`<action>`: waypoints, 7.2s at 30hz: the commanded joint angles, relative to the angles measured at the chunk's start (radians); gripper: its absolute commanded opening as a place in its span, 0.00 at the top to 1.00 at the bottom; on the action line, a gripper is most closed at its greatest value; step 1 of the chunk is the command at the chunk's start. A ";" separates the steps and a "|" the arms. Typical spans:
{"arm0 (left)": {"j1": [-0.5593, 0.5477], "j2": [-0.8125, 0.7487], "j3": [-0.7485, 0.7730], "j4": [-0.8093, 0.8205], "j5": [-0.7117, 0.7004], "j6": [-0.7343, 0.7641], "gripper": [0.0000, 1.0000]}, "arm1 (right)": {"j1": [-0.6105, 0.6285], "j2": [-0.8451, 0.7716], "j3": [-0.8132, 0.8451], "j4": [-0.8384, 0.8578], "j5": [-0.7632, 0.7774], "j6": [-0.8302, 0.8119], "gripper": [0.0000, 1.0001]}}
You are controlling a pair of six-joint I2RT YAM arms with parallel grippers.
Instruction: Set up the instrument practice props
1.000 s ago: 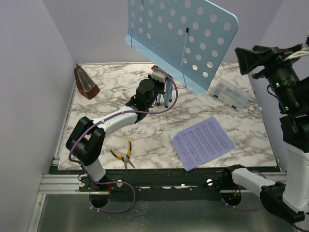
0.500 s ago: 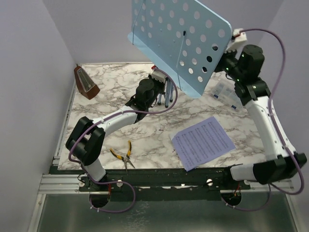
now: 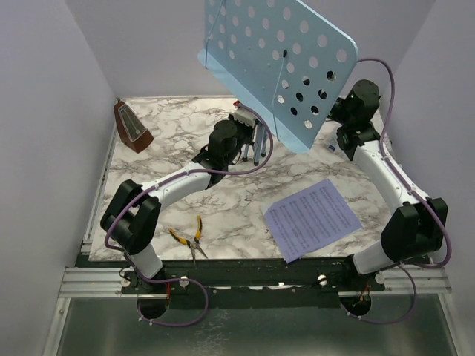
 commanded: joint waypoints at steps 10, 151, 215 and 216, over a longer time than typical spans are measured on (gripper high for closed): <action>-0.006 0.010 0.014 -0.110 0.056 -0.048 1.00 | 0.203 0.094 -0.139 0.469 0.459 -0.088 0.31; 0.214 0.082 -0.008 -0.074 0.448 -0.862 0.39 | 0.467 0.378 0.360 0.467 1.376 -0.378 0.99; 0.267 0.083 -0.127 -0.277 0.724 -0.807 1.00 | 0.222 0.069 -0.429 0.422 0.337 -0.809 0.34; 0.267 0.082 -0.127 -0.277 0.724 -0.807 1.00 | 0.222 0.079 -0.428 0.438 0.335 -0.810 0.34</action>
